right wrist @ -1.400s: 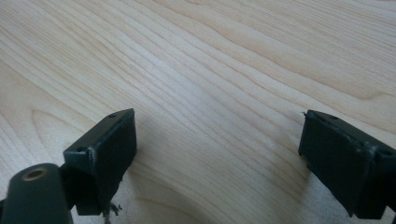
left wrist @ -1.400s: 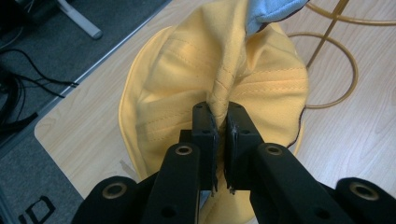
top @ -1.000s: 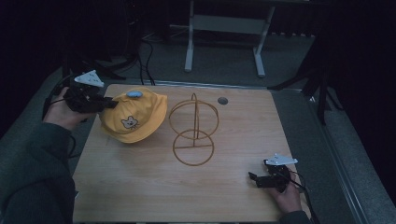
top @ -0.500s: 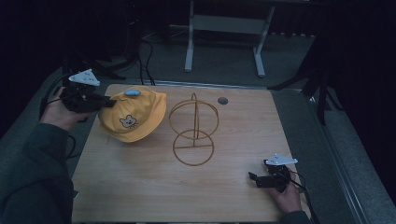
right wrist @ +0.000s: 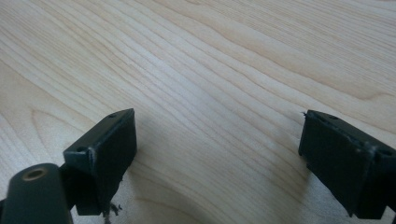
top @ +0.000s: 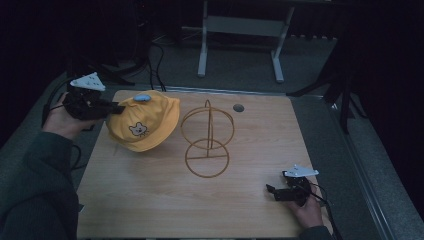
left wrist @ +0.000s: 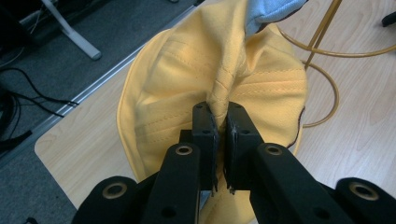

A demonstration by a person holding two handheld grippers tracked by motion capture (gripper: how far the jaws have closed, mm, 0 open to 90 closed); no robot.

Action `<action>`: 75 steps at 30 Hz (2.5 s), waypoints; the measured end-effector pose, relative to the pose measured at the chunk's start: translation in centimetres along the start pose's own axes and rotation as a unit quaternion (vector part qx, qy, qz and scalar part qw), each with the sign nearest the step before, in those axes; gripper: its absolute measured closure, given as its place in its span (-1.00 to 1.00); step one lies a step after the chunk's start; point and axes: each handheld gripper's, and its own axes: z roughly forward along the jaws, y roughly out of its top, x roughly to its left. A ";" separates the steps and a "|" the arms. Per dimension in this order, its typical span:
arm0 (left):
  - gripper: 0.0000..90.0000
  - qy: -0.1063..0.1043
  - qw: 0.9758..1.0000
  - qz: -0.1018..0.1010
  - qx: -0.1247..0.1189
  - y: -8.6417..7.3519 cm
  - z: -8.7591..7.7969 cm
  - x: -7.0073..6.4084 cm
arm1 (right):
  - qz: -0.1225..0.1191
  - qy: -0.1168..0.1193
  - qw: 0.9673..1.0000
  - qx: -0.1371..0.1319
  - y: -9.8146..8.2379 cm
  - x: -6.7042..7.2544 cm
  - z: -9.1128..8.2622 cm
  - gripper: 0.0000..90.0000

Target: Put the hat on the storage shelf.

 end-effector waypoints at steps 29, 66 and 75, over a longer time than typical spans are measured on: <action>0.87 -0.001 1.000 0.012 -0.016 1.1 -1.5 -0.4 | 0.001 0.000 1.000 0.001 0.0 0.0 0.0 -0.75; 0.87 -0.017 0.999 0.039 -0.029 3.8 -3.1 -1.1 | 0.001 0.000 1.000 0.001 0.0 0.0 0.0 -0.75; 0.87 -0.019 0.998 0.047 -0.031 4.7 -3.3 -1.5 | 0.000 0.000 1.000 0.001 0.0 0.0 0.0 -0.75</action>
